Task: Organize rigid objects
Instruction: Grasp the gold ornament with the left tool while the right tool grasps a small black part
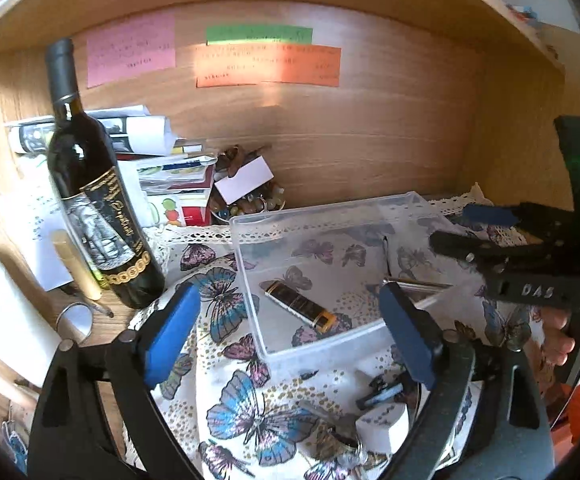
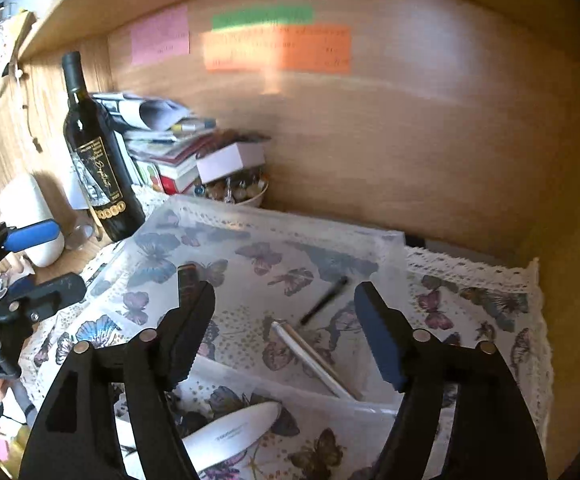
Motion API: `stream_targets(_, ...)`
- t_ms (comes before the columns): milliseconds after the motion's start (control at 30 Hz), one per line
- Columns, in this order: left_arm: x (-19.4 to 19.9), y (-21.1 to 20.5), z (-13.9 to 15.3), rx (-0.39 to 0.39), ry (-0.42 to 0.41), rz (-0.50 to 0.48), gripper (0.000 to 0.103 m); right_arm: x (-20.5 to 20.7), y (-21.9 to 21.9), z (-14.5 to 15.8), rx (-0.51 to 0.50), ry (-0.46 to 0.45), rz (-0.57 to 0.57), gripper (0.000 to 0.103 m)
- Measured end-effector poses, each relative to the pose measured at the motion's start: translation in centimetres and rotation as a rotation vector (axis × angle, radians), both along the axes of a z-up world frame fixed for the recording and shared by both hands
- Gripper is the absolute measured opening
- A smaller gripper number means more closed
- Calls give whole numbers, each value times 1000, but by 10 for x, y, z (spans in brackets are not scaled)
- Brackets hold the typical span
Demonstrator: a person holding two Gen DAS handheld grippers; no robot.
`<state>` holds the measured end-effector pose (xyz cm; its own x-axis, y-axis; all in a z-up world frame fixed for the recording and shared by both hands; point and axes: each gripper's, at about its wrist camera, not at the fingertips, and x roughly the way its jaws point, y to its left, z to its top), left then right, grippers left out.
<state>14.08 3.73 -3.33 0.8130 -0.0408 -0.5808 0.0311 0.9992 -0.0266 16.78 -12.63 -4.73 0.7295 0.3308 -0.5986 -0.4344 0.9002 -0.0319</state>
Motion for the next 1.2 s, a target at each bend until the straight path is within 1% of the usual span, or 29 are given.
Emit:
stream_targets(167, -22, 0, -9, 29, 7, -5, 95, -23, -12, 3, 25, -30, 0, 76)
stream_targets(300, -37, 0, -22, 33, 25, -4, 97, -41, -23, -3, 24, -41, -27, 78)
stream_targets(433, -45, 1, -44, 16, 82, -8, 97, -53, -32, -19, 11, -18, -59, 78)
stream_targets(533, -50, 2, -58, 4, 124, -9, 97, -61, -40, -34, 2, -7, -105, 78)
stream_targets(600, -54, 2, -66, -2, 144, -13, 96, -65, -46, -45, 16, 19, -125, 78)
stream_targets(633, -57, 2, -70, -6, 154, -16, 95, -67, -50, -48, 25, 30, -129, 78)
stream_targets(700, -59, 1, -76, -7, 171, -24, 82, -69, -56, -57, 43, 61, -151, 78)
stream_targets(833, -63, -4, -88, -8, 208, -46, 71, -72, -65, -73, 57, 106, -180, 78)
stream_targets(900, -62, -6, -92, -11, 226, -58, 62, -74, -70, -81, 75, 135, -187, 74)
stream_targets(967, -58, -8, -97, -25, 251, -76, 56, -75, -74, -87, 86, 163, -193, 65)
stream_targets(1067, -52, -10, -100, -44, 274, -97, 52, -76, -74, -94, 90, 192, -187, 57)
stream_targets(1200, -46, -17, -101, -45, 279, -117, 50, -73, -68, -98, 57, 198, -170, 49)
